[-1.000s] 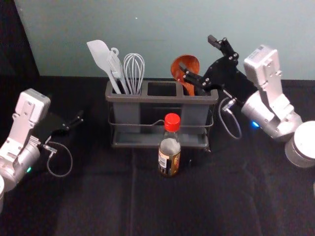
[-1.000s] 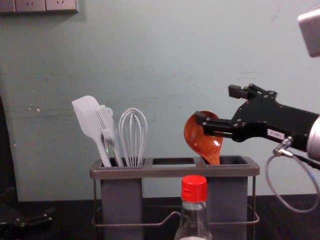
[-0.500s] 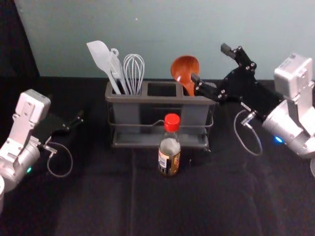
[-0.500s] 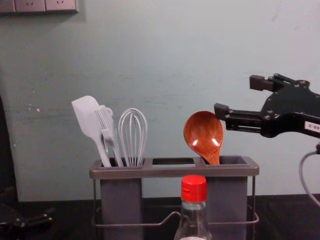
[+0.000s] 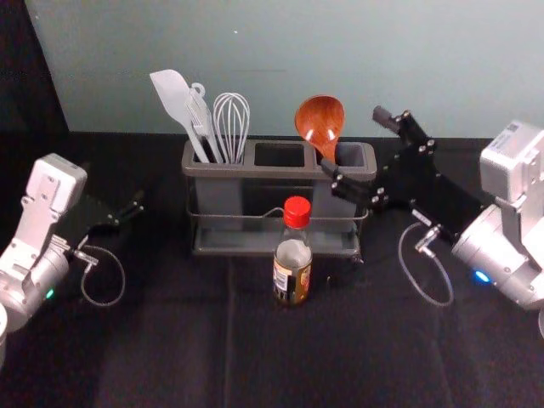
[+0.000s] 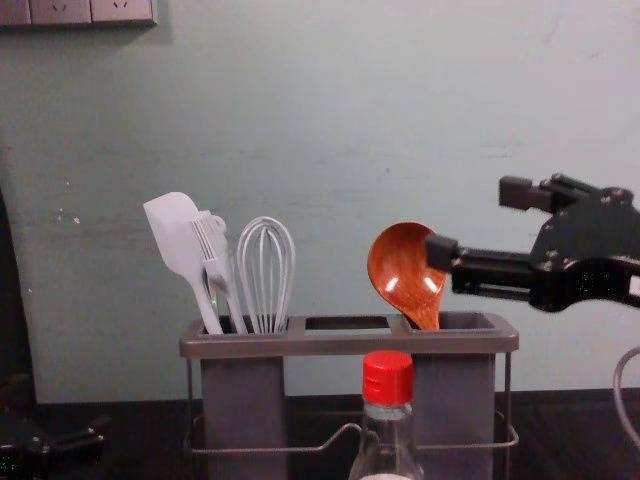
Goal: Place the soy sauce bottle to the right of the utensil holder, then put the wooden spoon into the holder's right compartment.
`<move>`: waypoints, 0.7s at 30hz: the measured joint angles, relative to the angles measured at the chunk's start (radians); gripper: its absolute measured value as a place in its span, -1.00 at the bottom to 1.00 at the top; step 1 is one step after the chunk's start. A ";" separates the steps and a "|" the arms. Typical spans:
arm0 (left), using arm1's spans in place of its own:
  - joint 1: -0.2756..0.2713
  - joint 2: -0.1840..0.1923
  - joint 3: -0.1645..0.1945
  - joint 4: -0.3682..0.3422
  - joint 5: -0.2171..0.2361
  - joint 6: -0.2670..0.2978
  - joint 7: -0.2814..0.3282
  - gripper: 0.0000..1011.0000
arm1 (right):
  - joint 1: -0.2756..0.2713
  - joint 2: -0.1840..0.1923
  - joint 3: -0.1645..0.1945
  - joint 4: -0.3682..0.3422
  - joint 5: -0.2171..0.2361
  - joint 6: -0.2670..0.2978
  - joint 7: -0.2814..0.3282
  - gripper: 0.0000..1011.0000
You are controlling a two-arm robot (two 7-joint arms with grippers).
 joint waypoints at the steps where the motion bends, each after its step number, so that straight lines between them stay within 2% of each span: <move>1: 0.000 0.000 0.000 0.000 0.000 0.000 0.000 0.99 | -0.001 0.000 -0.003 -0.001 0.002 0.003 0.001 0.99; 6: 0.000 0.000 0.000 0.000 0.000 0.000 0.000 0.99 | -0.004 -0.004 -0.026 0.000 0.021 0.021 0.014 0.99; 17: 0.000 0.000 0.000 0.000 0.000 0.000 0.000 0.99 | 0.003 -0.012 -0.053 0.015 0.032 0.023 0.017 0.99; 20: 0.000 0.000 0.000 0.000 0.000 0.000 0.000 0.99 | 0.002 -0.019 -0.054 0.015 0.053 0.044 0.020 0.99; 21: 0.000 0.000 0.000 0.000 0.000 0.000 0.000 0.99 | 0.000 -0.026 -0.054 0.013 0.076 0.070 0.022 0.99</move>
